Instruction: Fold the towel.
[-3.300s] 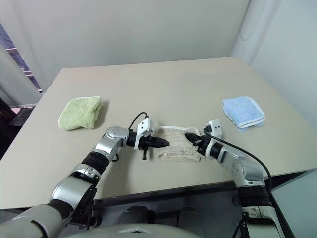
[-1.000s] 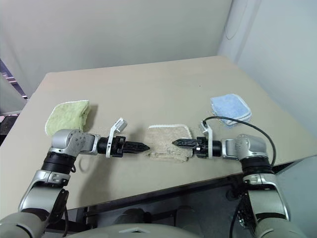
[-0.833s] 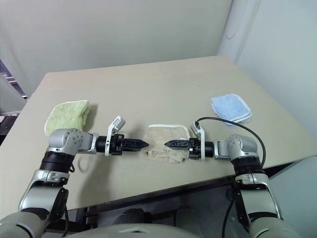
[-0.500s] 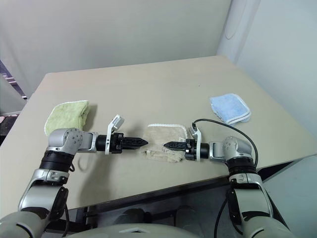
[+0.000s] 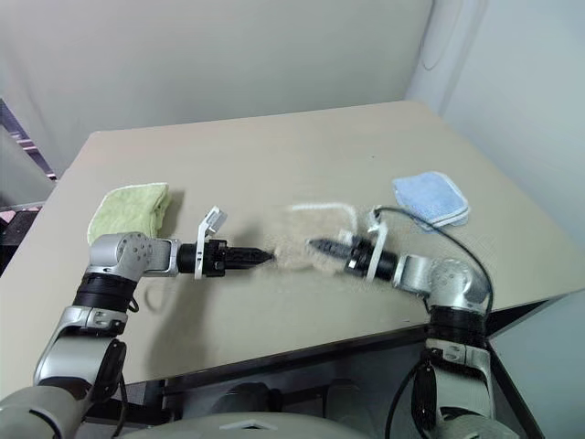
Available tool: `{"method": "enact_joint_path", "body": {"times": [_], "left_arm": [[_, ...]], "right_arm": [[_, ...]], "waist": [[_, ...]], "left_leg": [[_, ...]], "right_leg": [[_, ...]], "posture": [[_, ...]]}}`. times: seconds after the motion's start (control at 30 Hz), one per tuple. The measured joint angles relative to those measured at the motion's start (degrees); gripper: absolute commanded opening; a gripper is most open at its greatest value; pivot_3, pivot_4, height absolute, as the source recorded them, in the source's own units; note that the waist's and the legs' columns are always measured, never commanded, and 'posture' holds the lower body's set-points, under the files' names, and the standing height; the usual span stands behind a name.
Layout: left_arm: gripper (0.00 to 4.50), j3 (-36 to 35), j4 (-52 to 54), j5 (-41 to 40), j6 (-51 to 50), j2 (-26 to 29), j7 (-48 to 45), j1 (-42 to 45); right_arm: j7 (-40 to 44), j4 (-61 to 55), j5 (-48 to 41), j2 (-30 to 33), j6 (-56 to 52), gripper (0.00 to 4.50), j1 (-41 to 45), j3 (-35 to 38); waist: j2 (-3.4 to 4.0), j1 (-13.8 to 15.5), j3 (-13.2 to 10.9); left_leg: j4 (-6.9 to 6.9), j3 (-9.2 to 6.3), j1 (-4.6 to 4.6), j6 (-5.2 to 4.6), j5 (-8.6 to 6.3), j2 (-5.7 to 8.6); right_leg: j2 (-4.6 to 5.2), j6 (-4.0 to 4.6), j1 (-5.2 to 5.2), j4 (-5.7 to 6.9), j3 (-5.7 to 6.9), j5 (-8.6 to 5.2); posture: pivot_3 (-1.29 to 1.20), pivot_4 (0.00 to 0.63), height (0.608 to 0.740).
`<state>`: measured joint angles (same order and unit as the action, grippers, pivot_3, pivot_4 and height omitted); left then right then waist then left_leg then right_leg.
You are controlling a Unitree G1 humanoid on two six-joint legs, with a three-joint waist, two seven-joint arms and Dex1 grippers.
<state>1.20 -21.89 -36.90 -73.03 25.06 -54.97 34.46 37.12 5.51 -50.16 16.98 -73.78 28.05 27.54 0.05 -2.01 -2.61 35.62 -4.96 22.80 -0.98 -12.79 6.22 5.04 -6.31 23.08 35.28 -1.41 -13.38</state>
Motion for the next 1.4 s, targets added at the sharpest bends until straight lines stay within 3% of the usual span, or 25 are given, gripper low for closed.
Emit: {"method": "enact_joint_path", "body": {"times": [0.17,0.6,0.97,1.4], "left_arm": [[4.50,0.15,-2.15,0.19,1.33,-0.51,-0.16,0.83],[4.50,0.02,-3.99,1.28,2.57,-2.70,0.41,1.67],[4.50,-0.48,-3.15,1.26,2.64,-2.92,1.30,1.05],[4.50,-0.90,-0.30,1.19,2.59,-3.05,2.20,-1.12]], "right_arm": [[-7.73,3.36,-0.12,1.64,11.19,0.00,4.72,7.92],[-8.69,48.08,11.25,20.37,38.20,0.00,15.46,11.35],[-4.35,54.19,14.45,17.51,39.89,0.00,18.07,6.74],[-7.62,59.39,14.99,16.79,45.71,0.00,19.34,9.11]], "waist": [[-0.02,0.83,0.01],[0.02,1.04,-0.01],[0.02,0.80,-0.01],[0.02,0.88,-0.01]], "left_leg": [[-0.18,0.02,0.01,0.00,0.01,-0.03],[-0.40,0.14,0.12,0.02,0.08,-0.06],[-0.31,0.16,0.11,-0.04,0.14,-0.06],[-0.32,0.16,0.09,0.05,0.11,-0.04]], "right_leg": [[0.01,-0.03,0.06,-0.08,-0.02,-0.01],[0.00,0.18,0.03,-0.08,-0.10,-0.11],[-0.02,0.05,0.00,-0.07,-0.17,-0.04],[-0.03,0.04,-0.01,-0.07,-0.16,-0.03]], "posture": [[0.00,0.000,0.740],[0.00,0.000,0.740],[0.00,0.000,0.740],[0.00,0.000,0.740]]}}
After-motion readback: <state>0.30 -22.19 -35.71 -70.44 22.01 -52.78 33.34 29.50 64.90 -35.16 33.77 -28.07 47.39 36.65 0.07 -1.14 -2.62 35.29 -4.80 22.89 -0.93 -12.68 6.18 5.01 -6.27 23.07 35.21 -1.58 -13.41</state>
